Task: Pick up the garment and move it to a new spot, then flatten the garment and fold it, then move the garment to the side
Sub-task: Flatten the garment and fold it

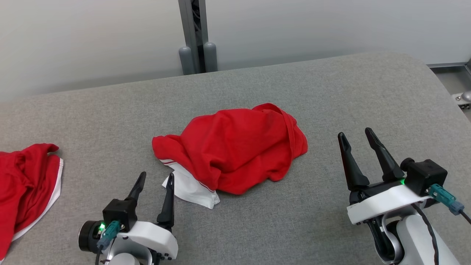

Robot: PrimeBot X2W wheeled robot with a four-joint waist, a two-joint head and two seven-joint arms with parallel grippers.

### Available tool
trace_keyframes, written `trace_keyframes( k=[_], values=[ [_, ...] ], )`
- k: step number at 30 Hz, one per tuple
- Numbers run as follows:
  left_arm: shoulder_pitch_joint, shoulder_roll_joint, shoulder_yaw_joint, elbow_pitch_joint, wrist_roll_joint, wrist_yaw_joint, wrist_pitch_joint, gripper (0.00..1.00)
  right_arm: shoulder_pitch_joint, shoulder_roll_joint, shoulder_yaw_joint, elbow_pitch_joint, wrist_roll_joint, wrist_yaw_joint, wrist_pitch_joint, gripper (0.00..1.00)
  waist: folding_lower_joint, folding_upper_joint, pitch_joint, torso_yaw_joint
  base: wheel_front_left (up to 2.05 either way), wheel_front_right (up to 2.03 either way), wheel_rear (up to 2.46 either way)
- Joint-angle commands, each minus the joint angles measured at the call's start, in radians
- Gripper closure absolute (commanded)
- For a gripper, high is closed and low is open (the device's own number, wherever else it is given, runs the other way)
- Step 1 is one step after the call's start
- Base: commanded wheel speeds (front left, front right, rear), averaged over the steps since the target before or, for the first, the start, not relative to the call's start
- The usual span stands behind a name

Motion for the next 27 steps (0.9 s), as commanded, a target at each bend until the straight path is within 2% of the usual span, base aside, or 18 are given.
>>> trace_keyframes(
  k=[1,8,16,19,20,21,22,23,24,27],
  values=[
    [-0.025,0.008,-0.005,0.039,0.010,-0.005,-0.003,0.00,0.003,-0.004,-0.002,-0.005,-0.005,0.000,-0.002,0.00,0.0000,-0.0001,0.014,-0.010,0.00,0.00,0.00],
    [-0.147,0.037,-0.028,0.259,0.041,-0.010,0.052,0.00,0.003,0.012,-0.026,-0.010,-0.016,0.000,-0.003,0.00,0.0000,-0.0001,0.061,-0.047,0.00,0.00,0.00],
    [-0.226,0.048,-0.056,0.390,0.042,-0.046,0.052,0.00,0.003,0.024,-0.045,-0.014,-0.026,0.000,-0.003,0.00,0.0000,-0.0001,0.079,-0.064,0.00,0.00,0.00],
    [-0.240,0.048,-0.063,0.426,0.045,-0.033,0.050,0.00,0.005,0.028,-0.051,-0.014,-0.031,0.000,-0.003,0.00,0.0000,-0.0001,0.077,-0.064,0.00,0.00,0.00],
    [-0.244,0.046,-0.062,0.437,0.040,-0.031,0.051,0.12,0.005,0.030,-0.051,-0.014,-0.032,0.000,-0.003,0.00,0.0000,-0.0001,0.077,-0.064,0.00,0.00,0.00],
    [-0.247,0.043,-0.064,0.447,0.036,-0.033,0.055,0.36,0.006,0.031,-0.052,-0.014,-0.032,0.000,-0.003,0.00,0.0000,-0.0001,0.076,-0.063,0.00,0.00,0.00],
    [-0.247,0.043,-0.064,0.447,0.036,-0.033,0.055,0.36,0.006,0.031,-0.052,-0.014,-0.032,0.000,-0.003,0.00,0.0000,-0.0001,0.076,-0.063,0.00,0.00,0.00],
    [-0.248,0.041,-0.066,0.460,0.034,-0.036,0.058,0.93,0.006,0.032,-0.052,-0.014,-0.032,0.000,-0.003,0.00,0.0000,-0.0001,0.075,-0.062,0.00,0.00,0.00],
    [-0.248,0.040,-0.068,0.469,0.032,-0.037,0.060,1.00,0.007,0.032,-0.052,-0.014,-0.035,0.000,-0.003,0.00,0.0000,-0.0001,0.074,-0.061,0.00,0.00,0.00],
    [-0.259,0.036,-0.069,0.483,0.023,-0.039,0.049,1.00,0.009,0.035,-0.058,-0.010,-0.040,0.000,-0.003,0.00,0.0000,-0.0001,0.073,-0.057,0.00,0.00,0.00]
  ],
)
